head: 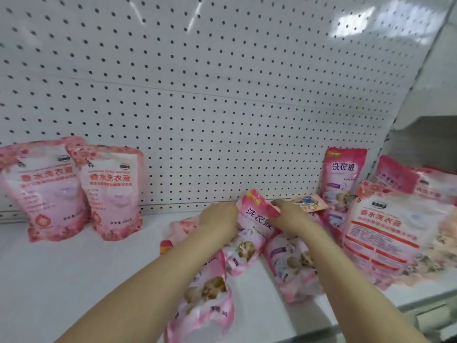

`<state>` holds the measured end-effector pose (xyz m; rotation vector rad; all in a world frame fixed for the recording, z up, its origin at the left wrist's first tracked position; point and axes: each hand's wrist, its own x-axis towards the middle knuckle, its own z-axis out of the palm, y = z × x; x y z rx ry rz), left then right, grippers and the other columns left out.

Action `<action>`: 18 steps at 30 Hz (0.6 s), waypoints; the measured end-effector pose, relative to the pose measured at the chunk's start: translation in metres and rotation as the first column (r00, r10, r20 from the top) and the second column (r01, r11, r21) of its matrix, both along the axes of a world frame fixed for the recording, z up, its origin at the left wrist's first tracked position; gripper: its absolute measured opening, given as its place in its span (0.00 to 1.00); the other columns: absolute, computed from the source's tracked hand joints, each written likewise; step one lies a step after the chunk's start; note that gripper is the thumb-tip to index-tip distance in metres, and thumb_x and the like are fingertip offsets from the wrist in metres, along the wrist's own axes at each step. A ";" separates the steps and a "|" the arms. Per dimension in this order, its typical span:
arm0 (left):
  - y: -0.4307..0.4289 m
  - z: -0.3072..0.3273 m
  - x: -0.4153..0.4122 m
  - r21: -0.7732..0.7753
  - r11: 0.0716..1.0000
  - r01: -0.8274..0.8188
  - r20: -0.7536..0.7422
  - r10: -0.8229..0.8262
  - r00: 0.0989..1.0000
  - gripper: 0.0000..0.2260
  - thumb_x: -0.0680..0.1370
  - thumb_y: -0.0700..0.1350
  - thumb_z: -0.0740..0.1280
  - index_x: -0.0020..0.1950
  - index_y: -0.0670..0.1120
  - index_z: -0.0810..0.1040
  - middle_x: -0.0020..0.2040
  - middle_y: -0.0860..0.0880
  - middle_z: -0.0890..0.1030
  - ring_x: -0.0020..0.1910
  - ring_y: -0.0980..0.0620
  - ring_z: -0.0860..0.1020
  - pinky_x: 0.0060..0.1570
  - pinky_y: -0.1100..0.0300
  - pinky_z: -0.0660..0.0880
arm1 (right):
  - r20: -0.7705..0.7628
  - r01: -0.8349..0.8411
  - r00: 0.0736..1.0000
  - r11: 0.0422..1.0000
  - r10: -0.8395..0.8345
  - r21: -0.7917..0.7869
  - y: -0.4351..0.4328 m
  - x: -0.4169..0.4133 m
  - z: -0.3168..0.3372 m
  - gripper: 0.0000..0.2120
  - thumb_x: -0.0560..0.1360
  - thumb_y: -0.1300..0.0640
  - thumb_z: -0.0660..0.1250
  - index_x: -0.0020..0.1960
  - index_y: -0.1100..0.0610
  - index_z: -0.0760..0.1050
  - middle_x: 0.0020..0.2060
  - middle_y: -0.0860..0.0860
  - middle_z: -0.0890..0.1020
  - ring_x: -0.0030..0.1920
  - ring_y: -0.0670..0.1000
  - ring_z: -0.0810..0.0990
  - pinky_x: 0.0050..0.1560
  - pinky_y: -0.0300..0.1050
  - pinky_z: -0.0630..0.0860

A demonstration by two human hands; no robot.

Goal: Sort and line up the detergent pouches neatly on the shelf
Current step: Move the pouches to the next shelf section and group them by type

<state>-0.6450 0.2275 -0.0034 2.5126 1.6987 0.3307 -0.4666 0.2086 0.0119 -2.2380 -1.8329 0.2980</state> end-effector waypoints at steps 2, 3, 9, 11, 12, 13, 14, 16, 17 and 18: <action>0.003 0.000 0.000 0.064 0.995 -0.075 0.014 0.075 0.997 0.05 0.78 0.40 0.63 0.49 0.46 0.79 0.47 0.47 0.80 0.48 0.45 0.78 0.43 0.55 0.72 | -0.009 -0.011 1.000 0.998 0.010 -0.057 0.013 0.001 -0.001 0.23 0.77 0.53 0.66 0.70 0.60 0.68 0.63 0.59 0.78 0.60 0.58 0.78 0.51 0.46 0.74; 0.003 0.002 -0.004 0.108 0.988 -0.107 0.040 0.104 0.994 0.07 0.77 0.36 0.62 0.44 0.47 0.77 0.42 0.48 0.78 0.43 0.45 0.76 0.39 0.55 0.69 | -0.010 -0.007 1.000 0.998 0.006 -0.070 0.019 0.001 -0.002 0.22 0.78 0.51 0.65 0.67 0.61 0.69 0.60 0.59 0.79 0.57 0.58 0.78 0.47 0.44 0.73; -0.007 0.011 -0.057 0.165 0.956 -0.242 0.484 0.135 0.865 0.09 0.81 0.44 0.62 0.53 0.50 0.82 0.38 0.54 0.80 0.33 0.55 0.75 0.33 0.61 0.68 | -0.121 0.018 0.993 0.998 -0.010 0.065 0.038 0.008 -0.005 0.12 0.78 0.51 0.66 0.51 0.59 0.79 0.46 0.56 0.83 0.46 0.56 0.80 0.44 0.44 0.73; -0.014 0.014 -0.078 0.188 0.933 -0.307 0.653 0.115 0.749 0.09 0.81 0.45 0.62 0.53 0.50 0.82 0.37 0.58 0.79 0.32 0.65 0.75 0.30 0.69 0.67 | -0.170 -0.005 0.985 0.990 0.029 0.143 0.036 0.002 0.000 0.08 0.78 0.52 0.66 0.49 0.56 0.78 0.46 0.56 0.84 0.44 0.55 0.79 0.43 0.45 0.73; -0.018 0.017 -0.088 0.189 0.923 -0.337 0.726 0.100 0.681 0.08 0.81 0.45 0.63 0.52 0.49 0.82 0.37 0.60 0.79 0.33 0.68 0.75 0.30 0.72 0.68 | -0.193 -0.020 0.979 0.981 0.058 0.194 0.034 -0.003 0.003 0.08 0.78 0.52 0.65 0.48 0.56 0.78 0.45 0.55 0.84 0.44 0.56 0.79 0.44 0.47 0.74; -0.021 0.020 -0.099 0.185 0.914 -0.361 0.784 0.084 0.615 0.08 0.81 0.46 0.64 0.52 0.49 0.82 0.37 0.62 0.79 0.35 0.69 0.76 0.32 0.74 0.69 | -0.213 -0.034 0.973 0.968 0.089 0.249 0.032 -0.007 0.008 0.08 0.79 0.52 0.65 0.47 0.56 0.78 0.44 0.55 0.84 0.43 0.57 0.80 0.45 0.49 0.76; -0.025 0.023 -0.109 0.172 0.909 -0.380 0.830 0.074 0.552 0.07 0.80 0.46 0.64 0.53 0.49 0.82 0.38 0.62 0.79 0.37 0.69 0.77 0.35 0.75 0.70 | -0.227 -0.048 0.966 0.951 0.121 0.304 0.028 -0.012 0.015 0.08 0.78 0.52 0.66 0.46 0.56 0.77 0.42 0.54 0.83 0.44 0.57 0.81 0.46 0.50 0.77; -0.036 0.026 -0.128 0.133 0.911 -0.390 0.905 0.049 0.423 0.07 0.80 0.45 0.65 0.53 0.51 0.83 0.39 0.62 0.82 0.40 0.66 0.81 0.40 0.69 0.74 | -0.226 -0.080 0.956 0.905 0.189 0.417 0.020 -0.023 0.033 0.07 0.77 0.52 0.68 0.44 0.55 0.77 0.38 0.52 0.82 0.42 0.56 0.80 0.44 0.50 0.76; -0.042 0.026 -0.137 0.124 0.914 -0.386 0.930 0.030 0.367 0.07 0.80 0.45 0.66 0.52 0.53 0.82 0.39 0.62 0.83 0.41 0.65 0.81 0.41 0.68 0.76 | -0.209 -0.110 0.950 0.876 0.232 0.470 0.014 -0.029 0.044 0.07 0.77 0.53 0.69 0.42 0.54 0.76 0.36 0.50 0.80 0.40 0.55 0.79 0.41 0.48 0.73; -0.049 0.026 -0.147 0.127 0.912 -0.390 0.944 0.010 0.331 0.07 0.79 0.44 0.66 0.50 0.55 0.82 0.40 0.63 0.84 0.41 0.65 0.82 0.40 0.69 0.76 | -0.175 -0.156 0.943 0.842 0.282 0.516 0.008 -0.037 0.055 0.08 0.76 0.54 0.70 0.40 0.54 0.75 0.33 0.49 0.78 0.37 0.54 0.77 0.38 0.46 0.70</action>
